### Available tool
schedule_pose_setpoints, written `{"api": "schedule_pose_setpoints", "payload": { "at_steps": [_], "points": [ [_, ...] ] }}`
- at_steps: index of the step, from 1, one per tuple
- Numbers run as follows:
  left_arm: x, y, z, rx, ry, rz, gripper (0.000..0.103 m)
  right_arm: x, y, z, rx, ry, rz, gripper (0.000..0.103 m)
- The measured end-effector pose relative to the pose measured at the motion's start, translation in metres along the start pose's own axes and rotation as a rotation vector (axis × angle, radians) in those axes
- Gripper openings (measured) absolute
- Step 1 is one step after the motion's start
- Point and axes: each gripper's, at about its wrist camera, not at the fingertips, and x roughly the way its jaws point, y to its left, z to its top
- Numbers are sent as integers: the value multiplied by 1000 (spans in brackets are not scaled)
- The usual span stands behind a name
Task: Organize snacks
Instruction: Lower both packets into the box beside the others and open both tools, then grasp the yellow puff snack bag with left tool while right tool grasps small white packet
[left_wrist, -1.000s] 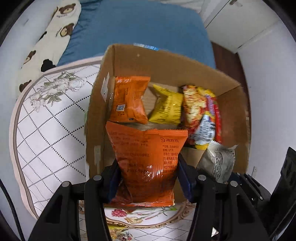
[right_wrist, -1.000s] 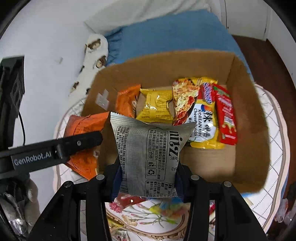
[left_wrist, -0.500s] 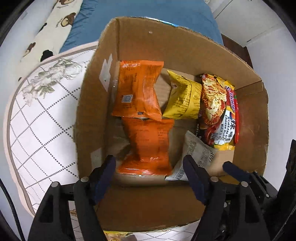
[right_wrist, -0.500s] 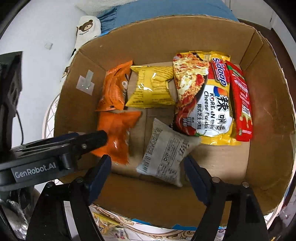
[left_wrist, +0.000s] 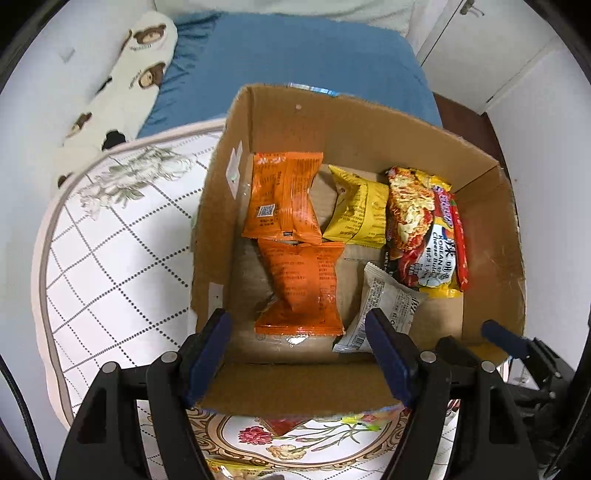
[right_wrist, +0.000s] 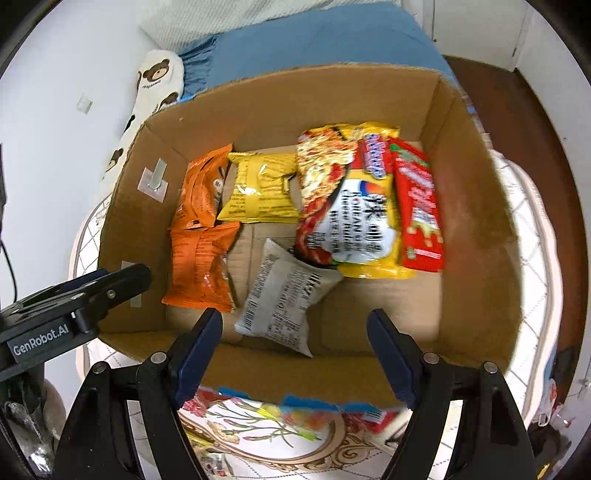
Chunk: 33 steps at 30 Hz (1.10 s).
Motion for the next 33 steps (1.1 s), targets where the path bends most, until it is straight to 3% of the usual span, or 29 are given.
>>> {"api": "schedule_pose_setpoints", "payload": {
  "at_steps": [13, 21, 29, 33],
  "points": [
    [-69, -16, -57, 69, -242, 27, 74, -72, -1, -43, -45, -183, -77, 83],
    [-109, -23, -94, 86, -344, -14, 74, -122, 9, -79, -67, -308, -78, 83],
    [-119, -10, -135, 75, -338, -30, 74, -140, 14, -125, -55, -304, -15, 83],
    [-91, 7, -165, 109, -204, -2, 74, -109, 8, -156, -22, -198, 33, 89]
  ]
}}
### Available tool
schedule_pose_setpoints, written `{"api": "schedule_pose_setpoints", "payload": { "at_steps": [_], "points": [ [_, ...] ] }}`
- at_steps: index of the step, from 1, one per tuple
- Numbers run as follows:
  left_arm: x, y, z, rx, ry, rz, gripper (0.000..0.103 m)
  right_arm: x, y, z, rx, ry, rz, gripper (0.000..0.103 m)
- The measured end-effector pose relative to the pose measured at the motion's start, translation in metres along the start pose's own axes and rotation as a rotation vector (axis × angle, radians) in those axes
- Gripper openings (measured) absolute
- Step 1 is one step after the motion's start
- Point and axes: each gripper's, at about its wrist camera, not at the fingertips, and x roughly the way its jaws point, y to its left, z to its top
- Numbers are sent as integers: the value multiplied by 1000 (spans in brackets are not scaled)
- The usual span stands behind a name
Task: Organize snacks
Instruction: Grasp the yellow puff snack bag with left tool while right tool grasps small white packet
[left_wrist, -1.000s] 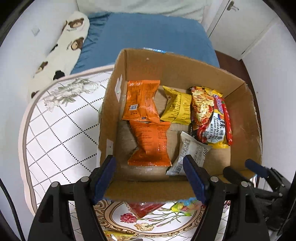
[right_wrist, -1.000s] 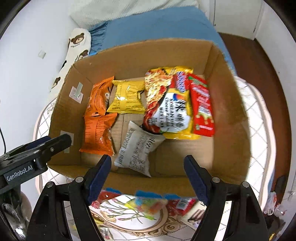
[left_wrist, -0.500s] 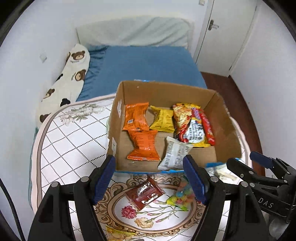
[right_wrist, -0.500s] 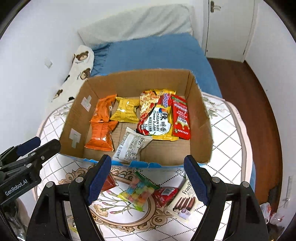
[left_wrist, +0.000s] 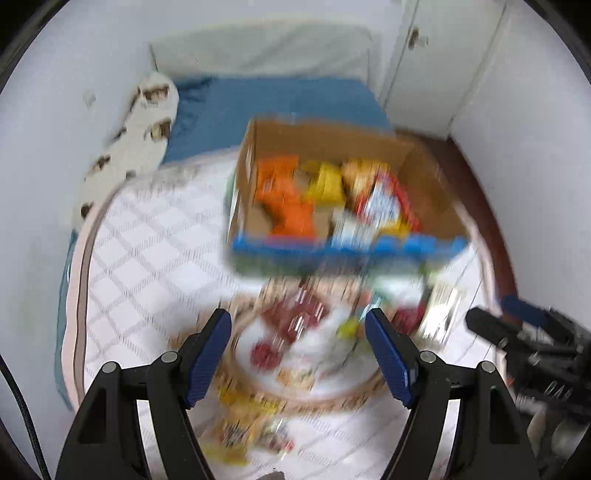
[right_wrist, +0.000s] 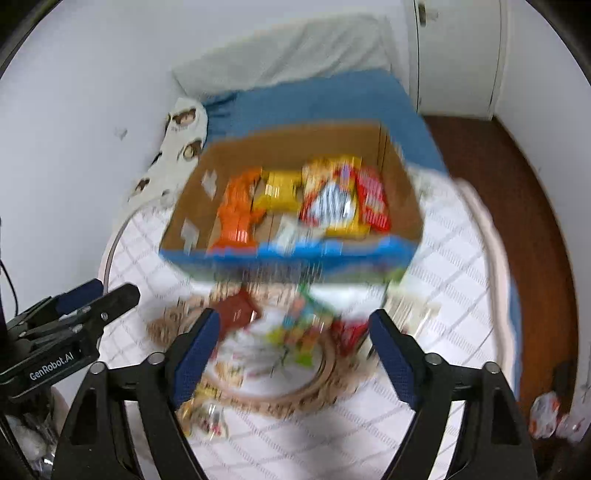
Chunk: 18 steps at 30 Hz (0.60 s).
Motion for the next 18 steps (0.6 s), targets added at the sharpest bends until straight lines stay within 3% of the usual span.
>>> {"api": "schedule_pose_setpoints", "payload": {
  "at_steps": [6, 13, 16, 17, 18],
  "points": [
    [60, 26, -67, 99, 237, 96, 74, 51, -14, -59, 89, 151, 55, 89],
    [135, 44, -133, 165, 482, 111, 74, 98, 2, -112, 91, 284, 99, 89],
    [154, 46, -143, 142, 497, 112, 73, 111, 17, -126, 69, 315, 115, 89],
    [154, 50, -145, 115, 466, 120, 61, 115, 23, -131, 56, 323, 119, 89],
    [152, 55, -146, 77, 450, 111, 55, 120, 31, -136, 39, 332, 123, 89]
  ]
}}
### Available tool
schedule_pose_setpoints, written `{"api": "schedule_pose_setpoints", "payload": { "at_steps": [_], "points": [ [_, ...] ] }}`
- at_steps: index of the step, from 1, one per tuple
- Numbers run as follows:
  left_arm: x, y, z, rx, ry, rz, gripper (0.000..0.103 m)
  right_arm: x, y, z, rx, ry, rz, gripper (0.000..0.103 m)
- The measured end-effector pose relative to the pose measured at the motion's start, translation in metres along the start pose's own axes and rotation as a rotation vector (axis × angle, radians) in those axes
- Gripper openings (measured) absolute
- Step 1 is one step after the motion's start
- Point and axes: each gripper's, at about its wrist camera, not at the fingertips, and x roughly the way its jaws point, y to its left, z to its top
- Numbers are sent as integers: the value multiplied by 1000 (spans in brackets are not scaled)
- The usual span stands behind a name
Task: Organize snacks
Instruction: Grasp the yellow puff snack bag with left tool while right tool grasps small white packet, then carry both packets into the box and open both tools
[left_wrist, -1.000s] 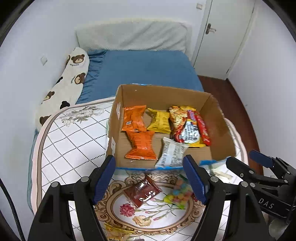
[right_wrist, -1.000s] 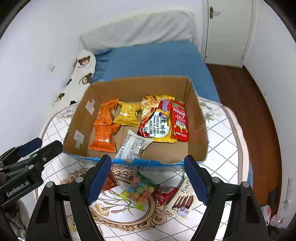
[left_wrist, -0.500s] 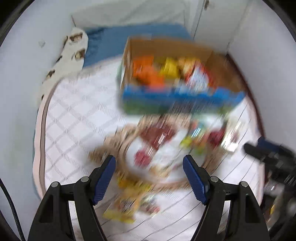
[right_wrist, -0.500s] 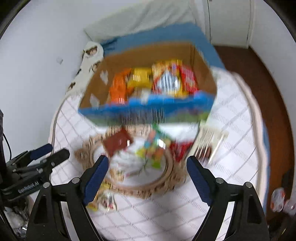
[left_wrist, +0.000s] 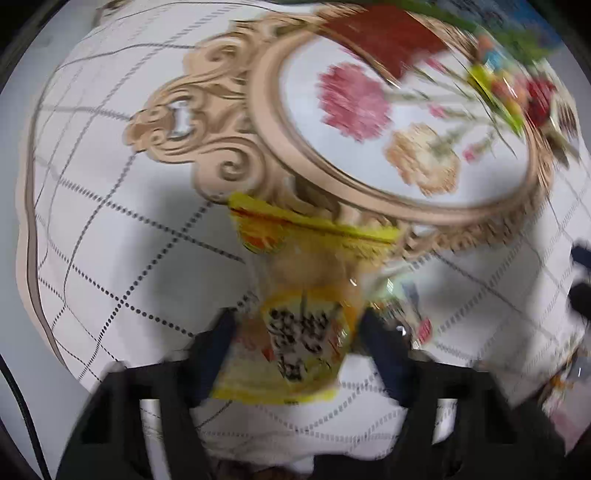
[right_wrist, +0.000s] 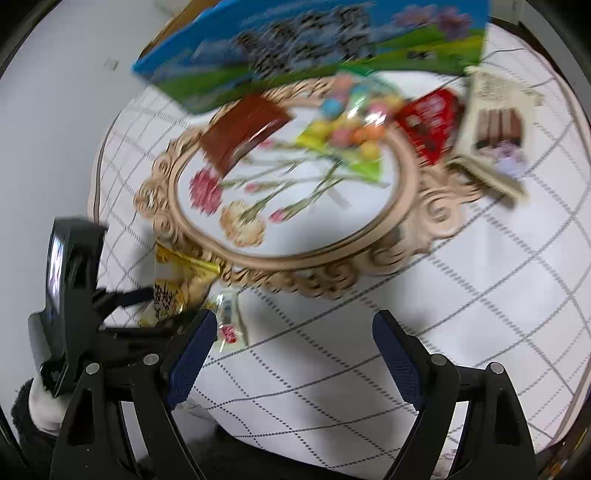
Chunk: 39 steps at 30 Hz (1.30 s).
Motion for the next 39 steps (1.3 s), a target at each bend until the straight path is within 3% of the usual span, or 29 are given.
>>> {"api": "schedule_pose_setpoints", "payload": {
  "at_steps": [8, 10, 12, 17, 20, 24, 30, 33, 36, 39],
  "points": [
    [1, 52, -42, -303, -46, -113, 50, 53, 52, -4, -85, 94, 44, 88],
    [7, 59, -53, -339, -40, -124, 50, 68, 62, -3, -92, 110, 45, 85],
    [12, 62, -61, -363, -41, -125, 50, 84, 71, -2, -100, 127, 48, 76],
    [21, 65, -72, -388, -52, -116, 50, 117, 86, -2, -104, 166, 51, 51],
    [25, 71, -80, -397, -56, -116, 49, 123, 94, -4, -157, 146, 19, 49],
    [14, 67, -74, -382, -82, -100, 38, 114, 103, -11, -216, 107, -7, 42],
    [-5, 49, -71, -337, -118, -96, 28, 83, 85, -16, -252, 51, -8, 33],
    [3, 42, -61, -306, -83, -114, 31, 85, 75, -11, -214, 70, 32, 34],
    [27, 48, -55, -333, -22, -125, 50, 93, 67, -9, -184, 106, 90, 34],
    [37, 58, -59, -378, -23, -180, 50, 104, 65, -8, -166, 139, 137, 35]
  ]
}}
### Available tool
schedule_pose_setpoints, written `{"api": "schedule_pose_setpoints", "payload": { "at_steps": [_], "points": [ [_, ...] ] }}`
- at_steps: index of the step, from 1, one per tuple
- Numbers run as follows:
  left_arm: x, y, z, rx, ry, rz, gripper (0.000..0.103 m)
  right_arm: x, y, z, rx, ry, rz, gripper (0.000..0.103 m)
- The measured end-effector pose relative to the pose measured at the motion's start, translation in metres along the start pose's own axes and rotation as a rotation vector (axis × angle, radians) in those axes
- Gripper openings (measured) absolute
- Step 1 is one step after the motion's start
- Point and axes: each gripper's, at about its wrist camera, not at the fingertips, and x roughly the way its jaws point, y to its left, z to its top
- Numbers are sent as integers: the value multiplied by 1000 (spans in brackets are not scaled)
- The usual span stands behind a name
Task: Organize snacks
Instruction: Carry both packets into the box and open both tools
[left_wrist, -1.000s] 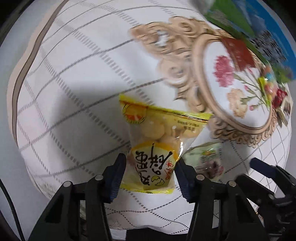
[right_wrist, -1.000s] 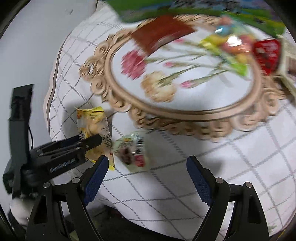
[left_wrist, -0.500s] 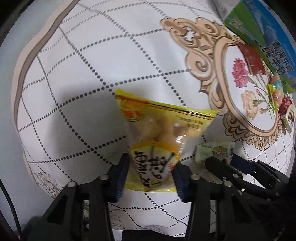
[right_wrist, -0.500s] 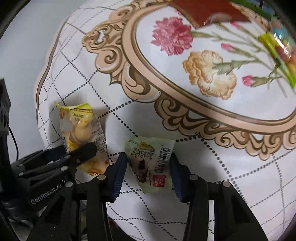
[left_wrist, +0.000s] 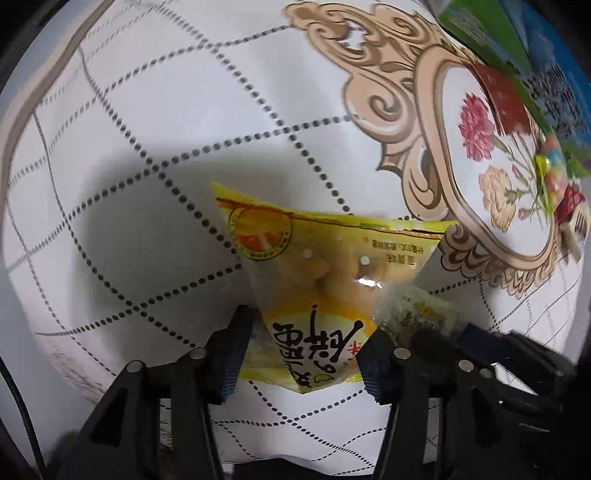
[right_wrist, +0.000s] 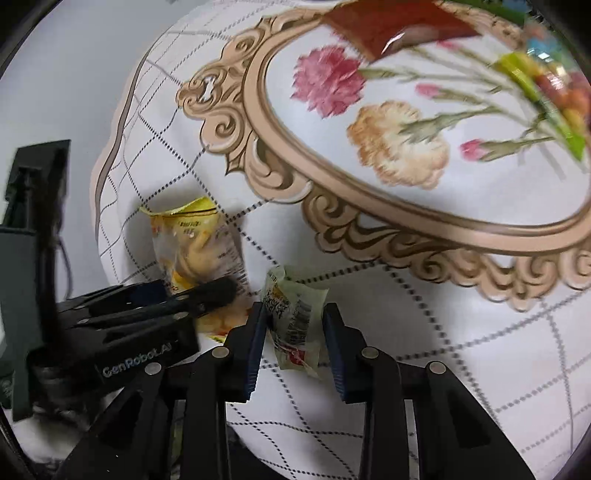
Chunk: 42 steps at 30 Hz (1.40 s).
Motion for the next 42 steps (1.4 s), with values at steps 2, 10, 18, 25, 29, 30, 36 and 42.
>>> {"api": "schedule_pose_setpoints", "payload": {
  "at_steps": [2, 10, 18, 25, 29, 30, 36, 42],
  "points": [
    [-2, 1, -2, 0, -7, 5, 47, 5, 0, 2, -1, 13, 11, 36],
    [-31, -16, -12, 22, -83, 27, 32, -3, 24, -3, -57, -50, -30, 35],
    [-58, -36, -10, 89, -109, 13, 28, -56, 1, -12, -31, -117, 15, 35],
    [2, -43, 23, 93, 36, 11, 48, -62, -25, -5, 9, -122, -37, 35],
    [-4, -46, 28, 79, 1, 17, 41, -56, -30, -6, 38, -122, -42, 35],
    [-11, -45, 28, 84, -11, 22, 37, -57, -32, -8, 43, -126, -40, 35],
    [-57, -68, 26, 132, -116, 13, 34, -75, -38, -13, 45, -163, -30, 35],
    [-126, -98, 33, 188, -211, -80, 33, -124, -41, -14, 48, -244, 20, 35]
  ]
}}
